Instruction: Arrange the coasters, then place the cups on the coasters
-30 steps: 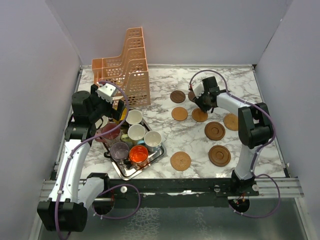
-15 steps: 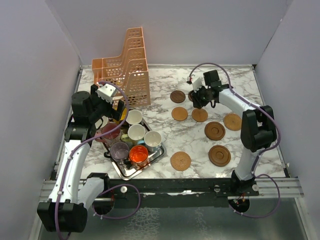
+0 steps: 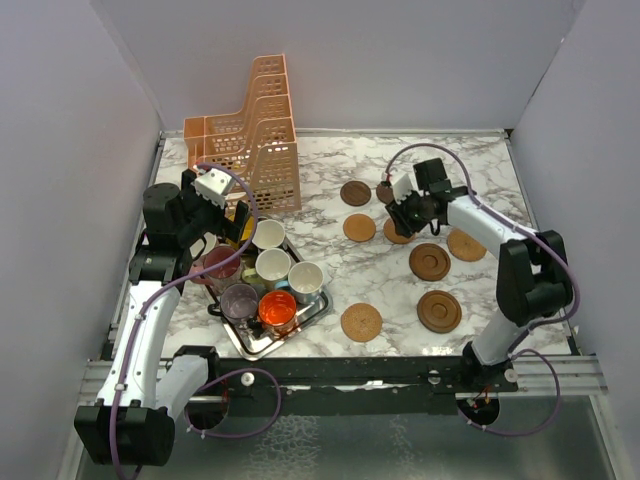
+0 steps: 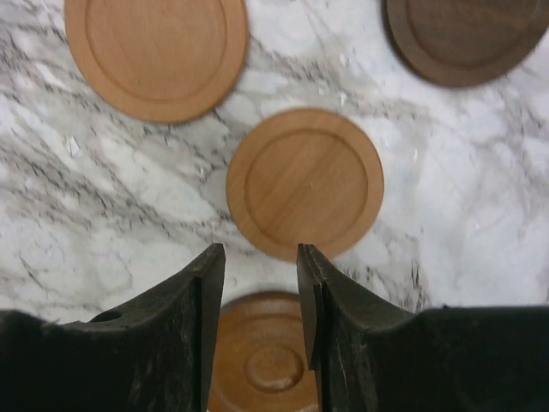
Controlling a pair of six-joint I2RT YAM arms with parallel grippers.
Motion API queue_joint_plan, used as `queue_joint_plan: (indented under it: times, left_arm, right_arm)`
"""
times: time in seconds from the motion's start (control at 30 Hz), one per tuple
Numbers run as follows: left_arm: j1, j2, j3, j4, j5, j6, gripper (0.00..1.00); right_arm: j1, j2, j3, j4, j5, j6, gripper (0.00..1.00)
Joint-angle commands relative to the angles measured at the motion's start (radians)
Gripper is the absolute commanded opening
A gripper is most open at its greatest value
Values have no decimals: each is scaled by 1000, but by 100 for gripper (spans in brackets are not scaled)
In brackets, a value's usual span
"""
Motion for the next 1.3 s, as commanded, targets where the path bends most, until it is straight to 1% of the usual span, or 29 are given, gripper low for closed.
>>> queue_joint_plan:
  times: [0.0, 0.23, 0.7, 1.0, 1.17, 1.27]
  left_arm:
    - [0, -8, -2, 8, 36, 6, 99]
    - [0, -8, -10, 9, 41, 6, 99]
    - [0, -12, -14, 9, 41, 10, 99]
    - [0, -11, -14, 8, 41, 12, 99]
    - [0, -10, -12, 8, 42, 13, 99]
    - [0, -11, -10, 9, 42, 12, 99]
  right_arm:
    - [-53, -137, -91, -32, 45, -24, 41]
    - [-98, -219, -212, -51, 78, -69, 41]
    - [-149, -190, -318, 28, 148, -120, 39]
    - [-170, -146, -324, 88, 171, -129, 37]
    - [-211, -77, -266, 109, 215, -136, 34]
    - [-232, -40, -238, 133, 269, -156, 33]
